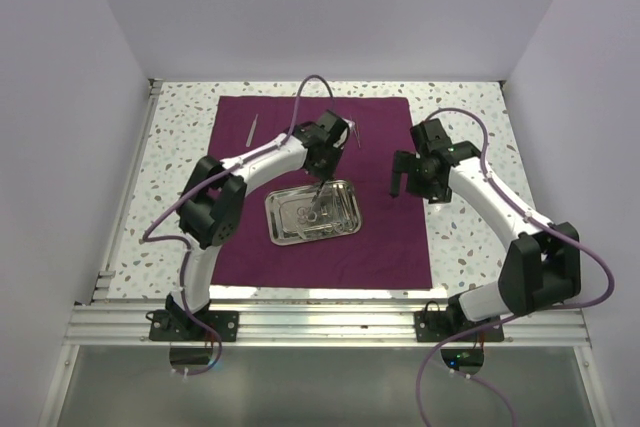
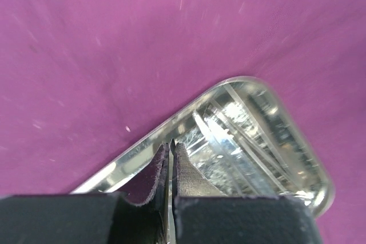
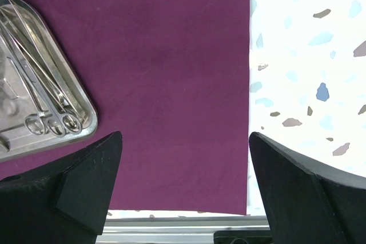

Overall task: Open and lay out the surgical kit
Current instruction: Pick up the medical item from the container, then place the medical item in the surgical kit.

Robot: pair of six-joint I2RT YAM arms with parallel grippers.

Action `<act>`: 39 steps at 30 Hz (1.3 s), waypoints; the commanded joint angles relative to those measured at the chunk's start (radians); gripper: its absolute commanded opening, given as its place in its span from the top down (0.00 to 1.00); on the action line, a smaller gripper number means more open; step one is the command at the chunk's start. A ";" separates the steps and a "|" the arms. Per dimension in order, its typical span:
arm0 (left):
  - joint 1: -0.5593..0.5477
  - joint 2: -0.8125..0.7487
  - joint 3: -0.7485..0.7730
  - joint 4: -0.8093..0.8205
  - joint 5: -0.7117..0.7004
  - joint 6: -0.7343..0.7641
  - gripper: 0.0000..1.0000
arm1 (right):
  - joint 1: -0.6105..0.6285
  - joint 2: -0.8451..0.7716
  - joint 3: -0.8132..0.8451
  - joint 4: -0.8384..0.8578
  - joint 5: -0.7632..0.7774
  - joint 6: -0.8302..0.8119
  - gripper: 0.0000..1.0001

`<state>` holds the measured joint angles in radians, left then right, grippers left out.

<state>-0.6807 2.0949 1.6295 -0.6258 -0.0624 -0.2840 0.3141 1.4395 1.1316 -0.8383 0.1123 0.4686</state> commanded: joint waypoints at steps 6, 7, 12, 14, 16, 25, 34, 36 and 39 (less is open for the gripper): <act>0.026 -0.026 0.266 -0.112 -0.065 0.051 1.00 | 0.003 0.047 0.094 0.024 -0.010 -0.028 0.04; 0.035 -0.013 0.280 -0.114 -0.066 0.052 1.00 | 0.003 0.050 0.097 0.022 -0.010 -0.030 0.04; 0.131 0.092 0.424 -0.112 -0.034 0.040 1.00 | 0.002 0.068 0.106 0.024 -0.025 -0.036 0.04; 0.179 0.135 0.508 -0.103 -0.017 0.022 1.00 | 0.003 0.070 0.103 0.030 -0.031 -0.035 0.04; 0.204 0.184 0.547 -0.068 -0.030 0.006 1.00 | 0.003 0.073 0.097 0.028 -0.045 -0.035 0.04; 0.274 0.332 0.628 0.173 -0.028 -0.058 1.00 | 0.003 0.119 0.132 -0.036 -0.003 -0.071 0.04; 0.317 0.355 0.622 0.212 0.047 -0.106 0.26 | 0.002 0.176 0.163 -0.031 0.017 -0.051 0.04; 0.317 0.323 0.607 0.202 0.044 -0.101 0.23 | 0.003 0.177 0.169 -0.028 0.013 -0.047 0.04; 0.316 0.246 0.558 0.189 0.044 -0.101 0.24 | 0.005 0.159 0.163 -0.018 0.004 -0.039 0.04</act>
<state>-0.3725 2.4714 2.2017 -0.4755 -0.0299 -0.3824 0.3141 1.6203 1.2583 -0.8631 0.1135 0.4198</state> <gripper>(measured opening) 0.767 0.964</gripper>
